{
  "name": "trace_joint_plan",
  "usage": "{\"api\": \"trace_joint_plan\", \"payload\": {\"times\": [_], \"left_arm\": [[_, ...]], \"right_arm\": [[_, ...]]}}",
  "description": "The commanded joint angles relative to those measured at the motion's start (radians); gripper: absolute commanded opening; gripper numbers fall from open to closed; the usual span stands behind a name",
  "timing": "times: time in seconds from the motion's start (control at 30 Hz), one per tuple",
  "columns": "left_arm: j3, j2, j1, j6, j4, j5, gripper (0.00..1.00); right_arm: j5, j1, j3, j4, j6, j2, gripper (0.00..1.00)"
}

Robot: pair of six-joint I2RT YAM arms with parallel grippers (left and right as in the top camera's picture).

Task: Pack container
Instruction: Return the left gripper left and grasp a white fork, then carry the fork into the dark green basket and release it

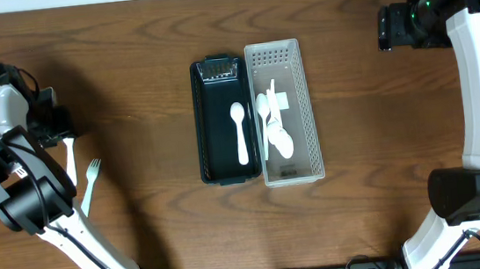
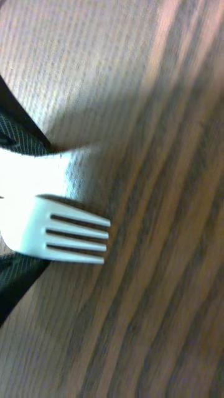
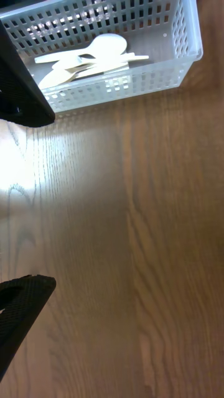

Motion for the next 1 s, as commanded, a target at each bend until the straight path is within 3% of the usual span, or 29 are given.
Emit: {"api": "trace_joint_plan", "payload": {"times": [0.0,0.6,0.8,0.97], "left_arm": [[-0.021,0.050,-0.011,0.011,0.003,0.015,0.45],[-0.020,0.016,-0.016,-0.013,-0.017,0.018,0.15],[-0.018,-0.142,-0.066,-0.036,-0.066,0.017,0.08],[-0.013,-0.345,-0.183,-0.089,-0.159,0.018,0.06]], "right_arm": [[0.014,-0.009,0.000,0.002,0.013,0.005,0.79],[0.014,-0.009,0.000,0.013,0.012,0.005,0.80],[0.014,-0.009,0.000,0.033,0.011,0.005,0.80],[0.014,-0.009,0.000,0.045,0.011,0.005,0.82]]}}
